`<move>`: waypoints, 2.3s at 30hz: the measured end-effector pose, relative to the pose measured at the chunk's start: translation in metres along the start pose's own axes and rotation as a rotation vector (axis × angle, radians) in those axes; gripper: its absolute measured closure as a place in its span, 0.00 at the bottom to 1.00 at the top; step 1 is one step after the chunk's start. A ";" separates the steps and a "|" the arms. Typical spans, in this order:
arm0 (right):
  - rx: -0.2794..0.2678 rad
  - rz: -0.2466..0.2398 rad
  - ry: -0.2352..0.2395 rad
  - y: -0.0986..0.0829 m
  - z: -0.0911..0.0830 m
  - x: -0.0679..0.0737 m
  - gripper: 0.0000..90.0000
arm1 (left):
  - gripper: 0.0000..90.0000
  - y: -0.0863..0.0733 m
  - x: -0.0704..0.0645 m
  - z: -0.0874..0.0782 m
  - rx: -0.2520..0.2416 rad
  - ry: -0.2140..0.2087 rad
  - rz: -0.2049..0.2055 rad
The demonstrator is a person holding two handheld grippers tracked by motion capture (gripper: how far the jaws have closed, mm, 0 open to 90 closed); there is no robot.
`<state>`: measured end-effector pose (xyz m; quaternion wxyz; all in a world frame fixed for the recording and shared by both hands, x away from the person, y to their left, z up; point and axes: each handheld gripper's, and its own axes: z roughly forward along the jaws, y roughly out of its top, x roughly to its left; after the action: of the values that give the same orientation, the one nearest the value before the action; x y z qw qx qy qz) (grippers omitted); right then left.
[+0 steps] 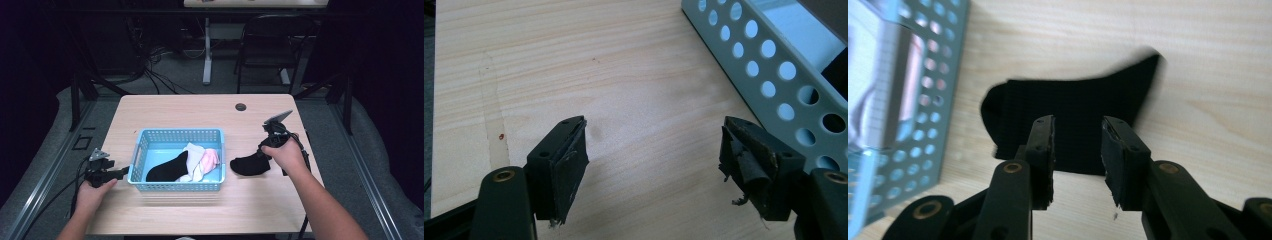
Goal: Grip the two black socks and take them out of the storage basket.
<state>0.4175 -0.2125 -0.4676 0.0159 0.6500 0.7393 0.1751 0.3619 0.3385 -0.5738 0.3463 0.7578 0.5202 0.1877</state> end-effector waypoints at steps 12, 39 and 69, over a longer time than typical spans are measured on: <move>-0.022 -0.152 0.091 0.013 -0.021 0.078 0.74 | 0.30 0.000 0.000 -0.001 -0.004 -0.001 -0.001; 0.094 -0.280 0.230 0.024 0.066 0.191 0.77 | 0.30 0.001 0.001 -0.001 -0.010 -0.006 -0.002; 0.158 -0.236 0.267 0.029 0.114 0.214 0.97 | 0.30 0.001 0.001 -0.001 -0.011 -0.011 -0.001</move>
<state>0.4406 0.0237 -0.5224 -0.1128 0.5289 0.8176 0.1979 0.3618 0.3391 -0.5726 0.3534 0.7567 0.5177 0.1862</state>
